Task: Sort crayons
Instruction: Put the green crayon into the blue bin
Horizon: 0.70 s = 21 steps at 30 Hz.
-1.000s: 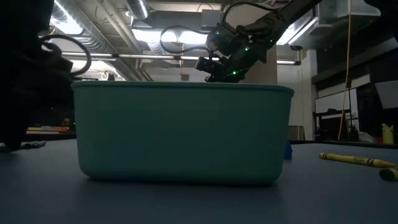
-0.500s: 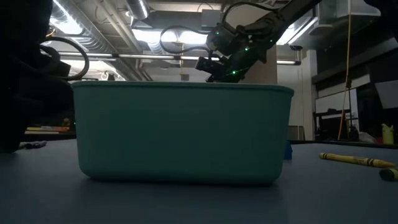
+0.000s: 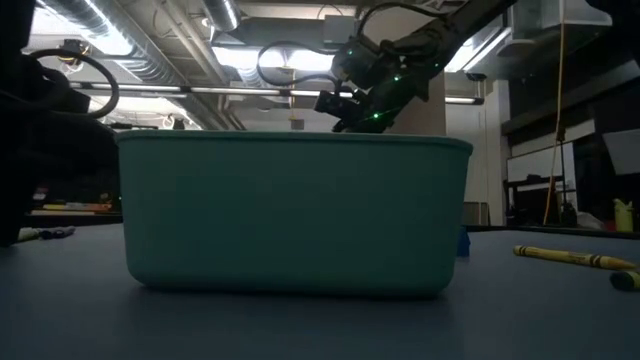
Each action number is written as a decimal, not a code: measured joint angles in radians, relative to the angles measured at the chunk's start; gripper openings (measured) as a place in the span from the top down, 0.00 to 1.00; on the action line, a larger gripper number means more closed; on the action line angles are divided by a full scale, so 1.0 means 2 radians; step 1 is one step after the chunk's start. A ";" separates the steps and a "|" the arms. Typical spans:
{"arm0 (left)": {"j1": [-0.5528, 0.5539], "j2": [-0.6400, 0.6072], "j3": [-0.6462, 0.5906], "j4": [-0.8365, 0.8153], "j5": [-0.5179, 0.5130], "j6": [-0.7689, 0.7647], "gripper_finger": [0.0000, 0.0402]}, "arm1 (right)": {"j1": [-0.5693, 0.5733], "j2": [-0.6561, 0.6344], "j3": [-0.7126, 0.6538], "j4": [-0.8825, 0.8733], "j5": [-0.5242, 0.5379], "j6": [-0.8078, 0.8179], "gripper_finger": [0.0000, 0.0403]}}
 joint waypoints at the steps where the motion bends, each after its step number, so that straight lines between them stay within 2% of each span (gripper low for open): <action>1: -0.001 0.000 0.000 0.000 0.000 -0.003 0.76 | 0.000 -0.002 0.000 -0.002 0.000 0.000 0.66; 9: -0.001 -0.001 -0.010 0.016 -0.025 -0.007 0.76 | 0.000 -0.037 0.000 -0.023 0.000 0.000 0.66; 21: 0.014 -0.001 -0.013 0.019 -0.034 -0.013 0.76 | 0.000 -0.068 0.000 -0.036 0.000 0.000 0.66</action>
